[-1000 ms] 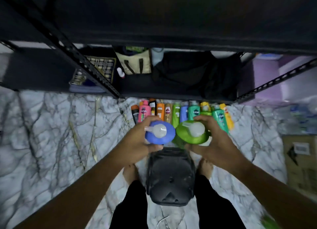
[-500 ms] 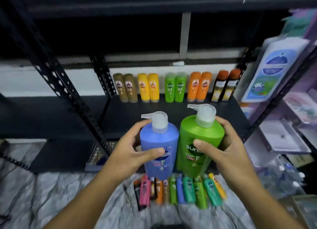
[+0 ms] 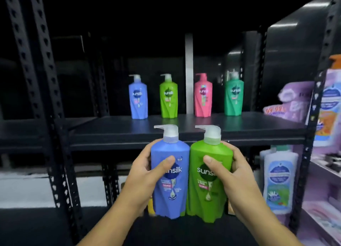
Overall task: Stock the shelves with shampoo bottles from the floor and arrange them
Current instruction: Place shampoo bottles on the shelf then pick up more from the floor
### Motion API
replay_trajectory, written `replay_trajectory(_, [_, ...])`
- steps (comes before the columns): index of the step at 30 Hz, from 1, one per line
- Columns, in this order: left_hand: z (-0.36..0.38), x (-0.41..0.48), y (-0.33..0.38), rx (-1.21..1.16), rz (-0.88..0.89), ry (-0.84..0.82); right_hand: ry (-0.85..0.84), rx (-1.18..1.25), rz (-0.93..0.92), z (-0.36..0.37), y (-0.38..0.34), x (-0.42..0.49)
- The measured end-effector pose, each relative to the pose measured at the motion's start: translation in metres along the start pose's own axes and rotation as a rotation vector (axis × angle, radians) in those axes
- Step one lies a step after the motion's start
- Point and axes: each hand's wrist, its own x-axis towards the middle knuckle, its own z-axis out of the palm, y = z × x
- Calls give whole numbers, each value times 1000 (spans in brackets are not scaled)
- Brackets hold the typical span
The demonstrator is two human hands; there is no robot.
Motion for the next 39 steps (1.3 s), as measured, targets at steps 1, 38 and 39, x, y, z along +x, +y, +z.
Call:
replay_trajectory(1, [2, 12, 6, -7, 18, 13, 2, 1, -17, 3, -6, 12])
replay_trajectory(38, [-10, 209, -8, 530, 68, -235, -189, -644, -85, -23, 8, 217])
replay_trajectory(39, [-7, 213, -9, 533, 58, -237, -182, -658, -88, -26, 7, 218])
